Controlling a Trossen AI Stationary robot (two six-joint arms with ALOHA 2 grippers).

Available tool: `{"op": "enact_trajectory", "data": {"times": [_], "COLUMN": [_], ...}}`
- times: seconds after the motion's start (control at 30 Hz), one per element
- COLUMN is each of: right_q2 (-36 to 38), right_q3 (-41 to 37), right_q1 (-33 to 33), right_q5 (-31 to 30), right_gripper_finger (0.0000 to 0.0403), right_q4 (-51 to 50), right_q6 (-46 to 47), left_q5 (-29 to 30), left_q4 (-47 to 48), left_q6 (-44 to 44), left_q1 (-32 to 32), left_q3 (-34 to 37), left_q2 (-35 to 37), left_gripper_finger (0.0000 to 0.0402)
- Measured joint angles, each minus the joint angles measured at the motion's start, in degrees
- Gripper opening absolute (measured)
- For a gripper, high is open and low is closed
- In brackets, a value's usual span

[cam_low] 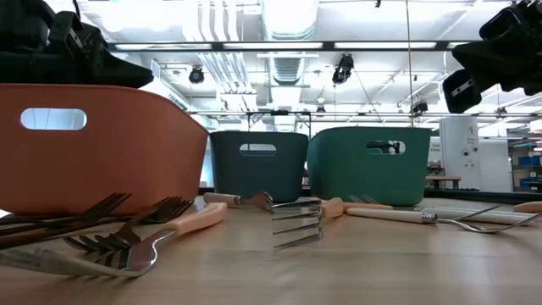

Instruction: Sort silverware by color (type)

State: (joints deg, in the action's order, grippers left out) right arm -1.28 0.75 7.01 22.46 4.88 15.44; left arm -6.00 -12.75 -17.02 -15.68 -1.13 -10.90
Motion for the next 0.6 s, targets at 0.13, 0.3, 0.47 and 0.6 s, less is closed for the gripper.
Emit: {"op": "enact_trajectory", "data": {"times": [0.13, 0.3, 0.47, 0.6], "right_q2": [0.0, 0.0, 0.0, -0.1], "right_q3": [0.0, 0.0, 0.0, 0.0], "right_q1": [0.0, 0.0, 0.0, 0.0], "right_q5": [0.0, 0.0, -1.1, -9.9], "right_gripper_finger": [0.0009, 0.0009, 0.0009, 0.0009], "right_q4": [0.1, 0.7, 8.3, 16.5], "right_q6": [0.0, 0.0, 3.8, 8.3], "left_q5": [0.0, 0.0, 0.0, 0.0], "left_q4": [0.0, 0.0, 0.0, 0.0], "left_q6": [0.0, 0.0, 0.0, 0.0], "left_q1": [0.0, 0.0, 0.0, 0.0], "left_q3": [0.0, 0.0, 0.0, 0.0], "left_q2": [0.0, 0.0, 0.0, 0.0], "left_gripper_finger": [0.0037, 0.0037, 0.0037, 0.0037]}}
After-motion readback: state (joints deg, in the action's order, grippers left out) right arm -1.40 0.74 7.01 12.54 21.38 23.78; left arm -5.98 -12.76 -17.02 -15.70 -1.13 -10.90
